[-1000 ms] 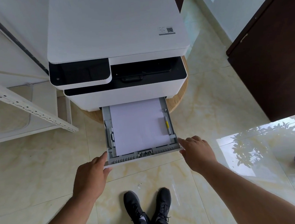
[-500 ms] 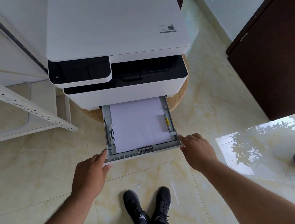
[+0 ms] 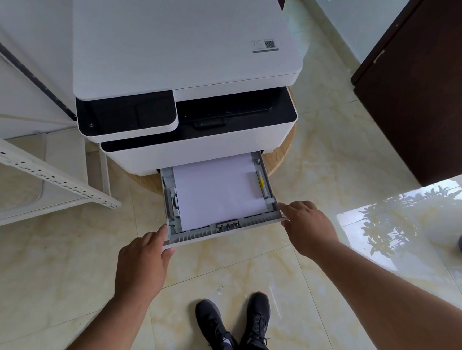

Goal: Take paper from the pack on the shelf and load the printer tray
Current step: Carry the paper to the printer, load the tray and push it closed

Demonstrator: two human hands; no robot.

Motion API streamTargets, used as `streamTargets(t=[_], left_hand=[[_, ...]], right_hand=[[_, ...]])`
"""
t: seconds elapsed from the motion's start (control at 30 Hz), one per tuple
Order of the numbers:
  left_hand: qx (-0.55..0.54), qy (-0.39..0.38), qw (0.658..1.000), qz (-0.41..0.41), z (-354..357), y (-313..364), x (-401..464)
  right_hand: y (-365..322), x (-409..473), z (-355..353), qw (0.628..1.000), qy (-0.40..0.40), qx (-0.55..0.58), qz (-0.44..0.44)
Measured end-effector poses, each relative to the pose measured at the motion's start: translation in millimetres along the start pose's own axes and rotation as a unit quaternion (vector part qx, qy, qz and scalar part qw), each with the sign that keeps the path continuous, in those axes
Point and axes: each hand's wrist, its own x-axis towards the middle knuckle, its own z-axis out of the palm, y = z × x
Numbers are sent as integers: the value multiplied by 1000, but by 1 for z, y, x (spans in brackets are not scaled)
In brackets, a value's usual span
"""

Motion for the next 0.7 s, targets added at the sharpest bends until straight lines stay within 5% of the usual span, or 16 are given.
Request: streamTargets(t=[0.7], left_hand=[[-61,28,997,-24,-7,-9,39]], right_hand=[[-11,36,-10,999,34,33,11]])
